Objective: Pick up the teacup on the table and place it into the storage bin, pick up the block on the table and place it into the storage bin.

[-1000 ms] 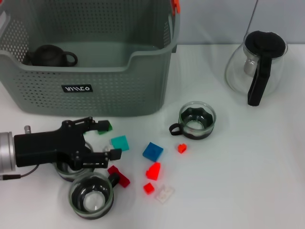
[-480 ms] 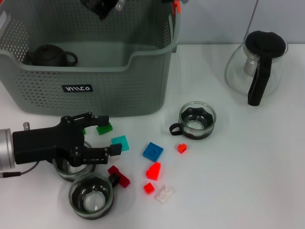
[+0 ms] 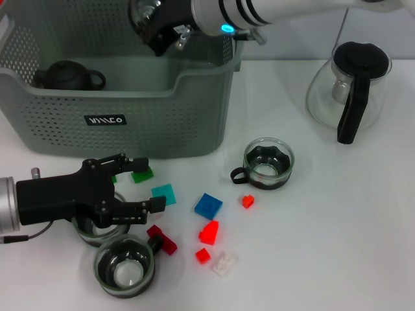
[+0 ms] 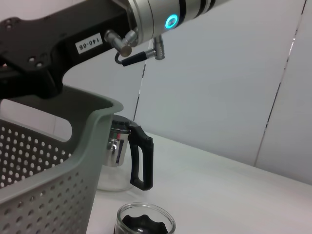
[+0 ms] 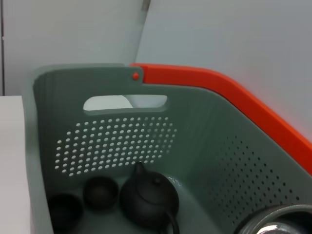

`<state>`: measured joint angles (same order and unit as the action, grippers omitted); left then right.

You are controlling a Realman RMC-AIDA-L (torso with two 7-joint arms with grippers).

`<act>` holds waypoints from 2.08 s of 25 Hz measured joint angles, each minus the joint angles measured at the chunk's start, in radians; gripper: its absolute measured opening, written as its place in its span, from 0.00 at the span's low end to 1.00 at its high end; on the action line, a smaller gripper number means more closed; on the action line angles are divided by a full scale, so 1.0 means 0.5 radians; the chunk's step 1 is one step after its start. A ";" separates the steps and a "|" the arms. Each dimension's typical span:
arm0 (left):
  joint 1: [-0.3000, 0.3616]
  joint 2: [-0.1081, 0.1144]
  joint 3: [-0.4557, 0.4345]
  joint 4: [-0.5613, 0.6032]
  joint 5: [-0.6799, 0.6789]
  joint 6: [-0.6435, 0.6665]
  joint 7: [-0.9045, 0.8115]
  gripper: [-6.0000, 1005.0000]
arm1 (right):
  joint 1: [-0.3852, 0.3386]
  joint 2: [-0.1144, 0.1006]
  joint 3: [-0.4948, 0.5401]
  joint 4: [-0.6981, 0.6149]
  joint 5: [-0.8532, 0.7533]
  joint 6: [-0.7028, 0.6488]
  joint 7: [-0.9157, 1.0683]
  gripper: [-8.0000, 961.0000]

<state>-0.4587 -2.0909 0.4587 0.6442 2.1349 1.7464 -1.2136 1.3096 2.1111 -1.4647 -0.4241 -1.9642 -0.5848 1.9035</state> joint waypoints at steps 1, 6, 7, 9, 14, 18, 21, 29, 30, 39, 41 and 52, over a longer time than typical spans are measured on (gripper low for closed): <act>0.000 0.000 0.000 -0.001 -0.005 0.000 0.000 0.86 | -0.005 0.000 0.000 0.005 0.001 0.001 0.000 0.07; 0.000 0.000 -0.008 -0.003 -0.019 0.000 0.001 0.86 | -0.009 0.000 -0.001 0.035 0.001 -0.019 0.009 0.07; 0.000 0.000 -0.013 -0.003 -0.020 -0.001 0.001 0.86 | -0.011 -0.002 -0.002 0.040 0.000 -0.022 0.013 0.07; 0.002 -0.002 -0.018 -0.003 -0.021 -0.001 0.001 0.86 | -0.017 -0.006 -0.002 0.048 0.000 -0.025 0.016 0.07; 0.003 -0.005 -0.019 -0.003 -0.021 -0.002 0.000 0.86 | -0.031 -0.007 -0.003 0.052 -0.005 -0.021 0.019 0.07; 0.003 -0.006 -0.019 -0.003 -0.021 -0.002 -0.007 0.86 | -0.042 -0.010 -0.004 0.053 -0.009 -0.016 0.019 0.07; 0.006 -0.006 -0.019 -0.003 -0.021 -0.002 -0.010 0.86 | -0.050 -0.012 -0.004 0.054 -0.010 -0.011 0.019 0.07; 0.009 -0.009 -0.019 -0.003 -0.021 -0.001 -0.013 0.85 | -0.059 -0.014 -0.004 0.054 -0.013 -0.008 0.019 0.07; 0.009 -0.009 -0.019 -0.003 -0.021 -0.003 -0.012 0.85 | -0.063 -0.014 -0.004 0.054 -0.013 -0.008 0.018 0.07; 0.007 -0.009 -0.018 -0.020 -0.021 -0.017 -0.001 0.85 | -0.098 -0.007 -0.004 0.054 -0.012 -0.003 0.007 0.07; 0.004 -0.009 -0.019 -0.021 -0.021 -0.018 0.000 0.85 | -0.100 -0.007 -0.004 0.051 -0.012 -0.003 0.007 0.07; 0.002 -0.006 -0.019 -0.021 -0.021 -0.020 0.001 0.85 | -0.104 -0.008 -0.004 0.021 -0.010 -0.019 0.016 0.07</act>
<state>-0.4576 -2.0939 0.4494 0.6334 2.1246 1.7363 -1.2134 1.2577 2.1073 -1.4664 -0.4135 -1.9693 -0.5944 1.9114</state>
